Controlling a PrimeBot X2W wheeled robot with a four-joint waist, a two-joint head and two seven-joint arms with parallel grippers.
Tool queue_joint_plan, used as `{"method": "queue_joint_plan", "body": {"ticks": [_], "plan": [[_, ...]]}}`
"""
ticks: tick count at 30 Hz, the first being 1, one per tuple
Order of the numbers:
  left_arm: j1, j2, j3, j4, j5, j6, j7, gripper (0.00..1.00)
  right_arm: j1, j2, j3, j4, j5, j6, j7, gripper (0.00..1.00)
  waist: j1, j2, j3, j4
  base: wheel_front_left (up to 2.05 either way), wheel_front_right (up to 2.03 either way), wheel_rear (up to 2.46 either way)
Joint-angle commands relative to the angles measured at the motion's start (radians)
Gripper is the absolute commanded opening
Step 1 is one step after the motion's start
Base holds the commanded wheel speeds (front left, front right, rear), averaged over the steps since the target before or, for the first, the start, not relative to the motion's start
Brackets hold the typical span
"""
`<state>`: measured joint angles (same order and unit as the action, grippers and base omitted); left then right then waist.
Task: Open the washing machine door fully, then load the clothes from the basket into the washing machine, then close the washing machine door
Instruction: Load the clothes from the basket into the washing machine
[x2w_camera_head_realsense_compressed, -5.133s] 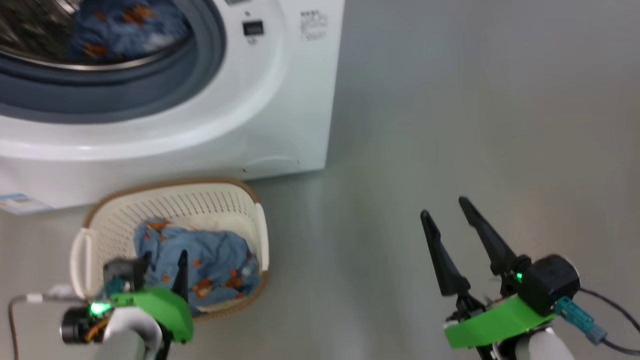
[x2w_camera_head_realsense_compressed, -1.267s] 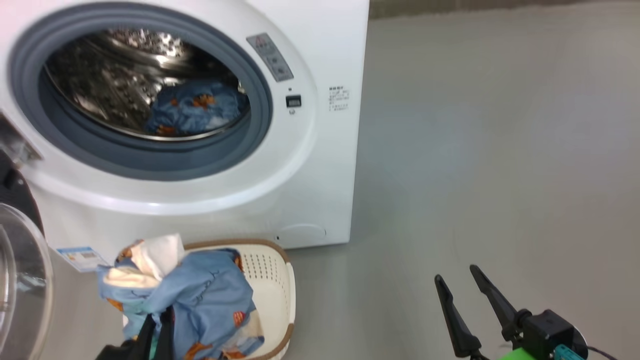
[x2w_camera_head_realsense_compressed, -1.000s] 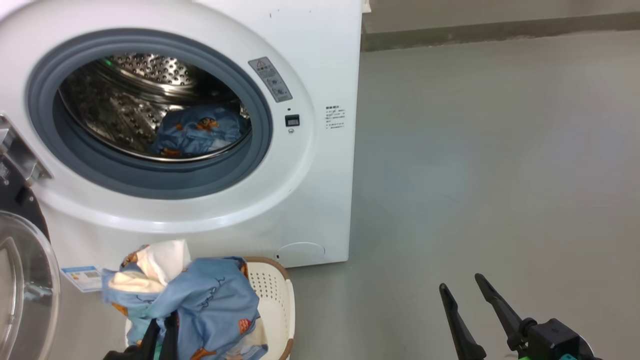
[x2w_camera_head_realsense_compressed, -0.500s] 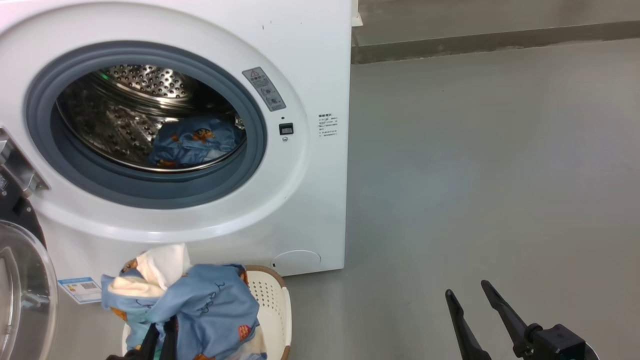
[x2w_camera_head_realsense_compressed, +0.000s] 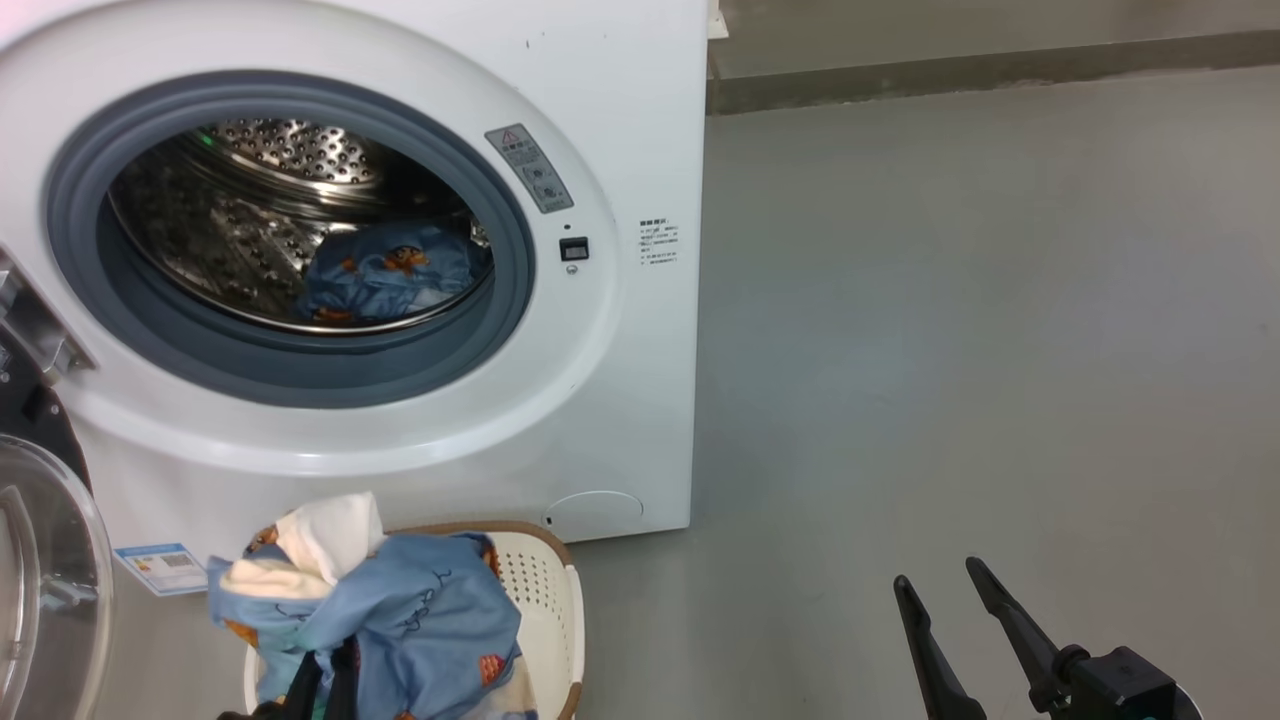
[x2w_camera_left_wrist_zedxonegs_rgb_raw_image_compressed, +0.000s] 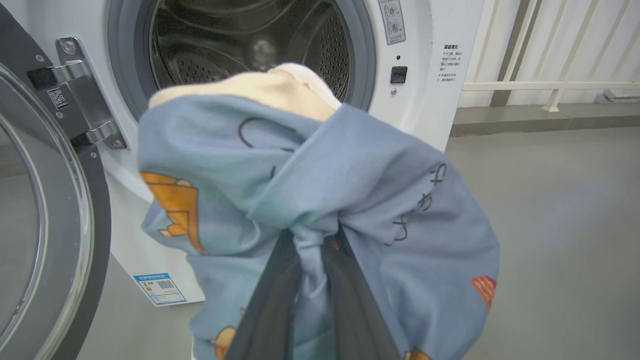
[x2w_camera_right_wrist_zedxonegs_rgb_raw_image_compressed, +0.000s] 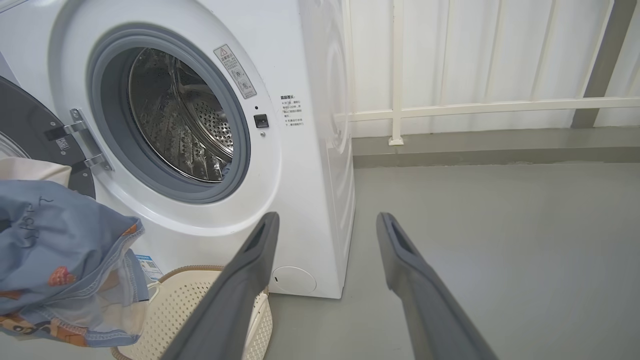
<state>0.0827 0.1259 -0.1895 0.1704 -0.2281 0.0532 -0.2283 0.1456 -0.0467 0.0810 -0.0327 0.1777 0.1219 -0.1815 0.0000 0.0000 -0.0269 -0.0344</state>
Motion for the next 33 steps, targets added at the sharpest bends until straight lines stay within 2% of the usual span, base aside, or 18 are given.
{"method": "queue_joint_plan", "body": {"ticks": [1,9,20,27,33], "plan": [[-0.039,0.012,0.032,-0.016,-0.005,0.015,0.002,0.00,-0.020,-0.004,0.021,-0.032,-0.004,0.009,0.000,1.00,0.0000,0.0000,0.005,0.002,0.00,0.00,0.00],[-0.128,-0.001,0.028,0.051,-0.054,-0.019,0.033,0.00,-0.035,-0.004,0.028,-0.047,-0.006,0.009,0.004,1.00,0.0000,0.0000,0.065,0.011,0.00,0.00,0.00],[-0.430,0.001,0.025,0.284,-0.091,-0.084,0.061,0.00,-0.128,-0.004,0.052,-0.058,-0.013,0.009,-0.011,1.00,0.0000,0.0000,0.245,0.004,0.00,0.00,0.00],[-0.718,0.036,0.049,0.477,-0.139,-0.135,0.125,0.00,-0.218,-0.004,0.075,-0.052,-0.012,0.009,-0.033,1.00,0.0000,0.0000,0.414,-0.025,0.00,0.00,0.00],[-0.969,0.110,0.064,0.589,-0.179,-0.164,0.226,0.00,-0.298,-0.004,0.099,-0.035,0.006,0.009,-0.061,1.00,0.0000,0.0000,0.554,-0.063,0.00,0.00,0.00]]}}
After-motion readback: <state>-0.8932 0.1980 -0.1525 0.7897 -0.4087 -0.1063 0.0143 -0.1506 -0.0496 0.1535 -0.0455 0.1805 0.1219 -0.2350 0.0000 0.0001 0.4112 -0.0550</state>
